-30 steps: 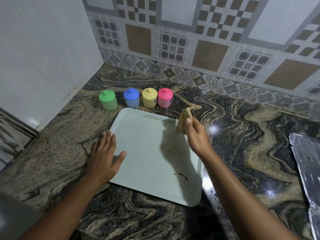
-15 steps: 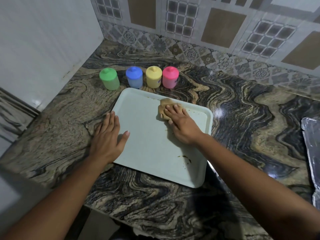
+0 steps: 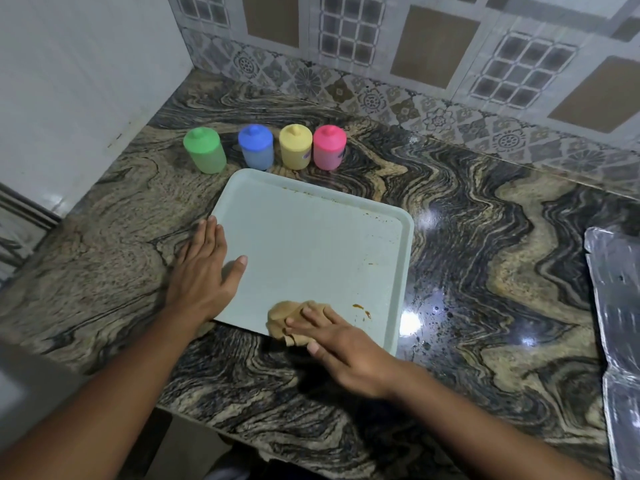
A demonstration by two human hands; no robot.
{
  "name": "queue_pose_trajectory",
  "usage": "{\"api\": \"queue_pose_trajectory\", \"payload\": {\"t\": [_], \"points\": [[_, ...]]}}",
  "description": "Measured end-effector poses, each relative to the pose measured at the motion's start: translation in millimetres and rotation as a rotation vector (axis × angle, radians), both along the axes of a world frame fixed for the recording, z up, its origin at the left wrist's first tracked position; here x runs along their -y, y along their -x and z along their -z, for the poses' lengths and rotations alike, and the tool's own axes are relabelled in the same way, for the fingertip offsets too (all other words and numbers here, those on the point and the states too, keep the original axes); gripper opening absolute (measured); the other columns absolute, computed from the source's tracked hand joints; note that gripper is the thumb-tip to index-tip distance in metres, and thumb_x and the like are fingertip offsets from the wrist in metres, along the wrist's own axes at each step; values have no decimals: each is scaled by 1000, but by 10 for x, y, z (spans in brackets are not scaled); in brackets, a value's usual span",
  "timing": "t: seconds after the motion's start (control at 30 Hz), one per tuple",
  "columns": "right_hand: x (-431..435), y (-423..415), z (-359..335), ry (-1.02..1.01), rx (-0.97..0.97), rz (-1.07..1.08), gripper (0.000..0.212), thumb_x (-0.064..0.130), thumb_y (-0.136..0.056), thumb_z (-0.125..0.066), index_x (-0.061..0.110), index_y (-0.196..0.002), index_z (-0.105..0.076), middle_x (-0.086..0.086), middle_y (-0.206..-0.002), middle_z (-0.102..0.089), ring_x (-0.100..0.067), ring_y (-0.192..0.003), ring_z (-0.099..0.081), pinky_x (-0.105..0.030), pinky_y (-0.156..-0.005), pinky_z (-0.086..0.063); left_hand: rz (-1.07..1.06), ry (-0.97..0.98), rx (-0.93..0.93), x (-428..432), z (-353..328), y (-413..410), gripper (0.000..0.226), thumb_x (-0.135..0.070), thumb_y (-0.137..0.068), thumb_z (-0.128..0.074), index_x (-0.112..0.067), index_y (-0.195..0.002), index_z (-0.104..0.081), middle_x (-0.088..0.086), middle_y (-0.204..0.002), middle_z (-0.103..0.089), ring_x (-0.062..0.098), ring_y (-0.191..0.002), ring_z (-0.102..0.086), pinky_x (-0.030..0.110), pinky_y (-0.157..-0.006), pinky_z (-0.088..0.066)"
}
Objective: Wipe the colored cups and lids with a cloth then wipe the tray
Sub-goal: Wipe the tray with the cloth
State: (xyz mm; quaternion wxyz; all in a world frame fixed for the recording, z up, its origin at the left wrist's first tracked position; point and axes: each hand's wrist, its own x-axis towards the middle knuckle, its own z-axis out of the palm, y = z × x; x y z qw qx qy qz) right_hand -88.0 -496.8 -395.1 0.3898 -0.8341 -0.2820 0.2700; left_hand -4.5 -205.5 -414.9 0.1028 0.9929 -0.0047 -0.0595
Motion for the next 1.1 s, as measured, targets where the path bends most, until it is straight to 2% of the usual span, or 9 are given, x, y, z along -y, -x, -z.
{"api": "queue_pose_trajectory", "payload": {"t": [0.27, 0.37, 0.43, 0.53, 0.7, 0.87, 0.97, 1.03, 1.1], "points": [[-13, 163, -210, -14, -262, 102, 46, 33, -111, -36, 31, -157, -31, 20, -157, -18, 3, -150, -7, -18, -125, -5, -2, 9, -15, 11, -27, 6, 92, -67, -89, -8, -7, -159, -9, 2, -168, 7, 15, -154, 10, 50, -124, -14], [15, 184, -215, -96, -305, 169, 43, 38, -110, -37, 27, -151, -47, 13, -156, -44, -2, -147, -35, -26, -123, -26, -4, 13, -19, 23, -49, 8, 92, -66, -89, -9, -7, -159, -9, 3, -167, 7, 15, -154, 10, 49, -124, -12], [9, 162, -260, -236, -406, 276, 38, 39, -109, -40, 18, -128, -65, 10, -123, -69, -7, -114, -64, -28, -98, -49, -1, 5, -20, 24, -55, 8, 92, -66, -88, -8, -7, -159, -9, 3, -168, 7, 15, -154, 10, 49, -124, -13], [52, 130, -295, -572, -678, 584, 30, 35, -100, -57, 8, -87, -64, 1, -82, -66, -12, -76, -60, -21, -69, -45, -2, 4, -24, 12, -60, 7, 93, -67, -88, -8, -7, -159, -9, 3, -168, 7, 15, -154, 10, 49, -124, -12], [174, 108, -269, -729, -838, 794, 30, 29, -92, -66, 3, -103, -74, -20, -100, -74, -28, -86, -72, -37, -81, -57, 4, 9, -14, 8, -55, 17, 93, -67, -87, -9, -6, -159, -10, 4, -168, 6, 16, -154, 9, 48, -125, -9], [467, -318, -406, -604, -530, 822, 60, 49, -90, -68, -9, -102, -64, -12, -94, -71, -27, -87, -63, -38, -82, -47, 10, 0, 0, -22, -25, 33, 93, -67, -88, -9, -6, -158, -11, 4, -168, 5, 16, -154, 9, 47, -125, -7], [675, -752, -569, -404, -182, 796, 39, 32, -105, -50, -2, -108, -68, 2, -87, -69, -12, -78, -63, -30, -75, -48, 4, 0, 4, -24, -8, 29, 94, -68, -87, -8, -7, -159, -10, 3, -168, 6, 16, -154, 8, 46, -124, -6], [738, -1056, -587, -205, 109, 801, 34, 29, -105, -46, 7, -118, -67, 2, -95, -66, -13, -86, -60, -32, -81, -45, 6, 3, 8, -26, 2, 25, 95, -69, -87, -8, -7, -159, -10, 3, -167, 5, 16, -154, 8, 47, -124, -6], [751, -1337, -487, 15, 315, 799, 42, 25, -105, -44, 15, -146, -51, -11, -128, -67, -28, -118, -61, -39, -94, -49, 7, 6, 8, -27, 8, 19, 95, -69, -87, -8, -7, -159, -10, 3, -167, 5, 16, -154, 8, 47, -124, -7]]}}
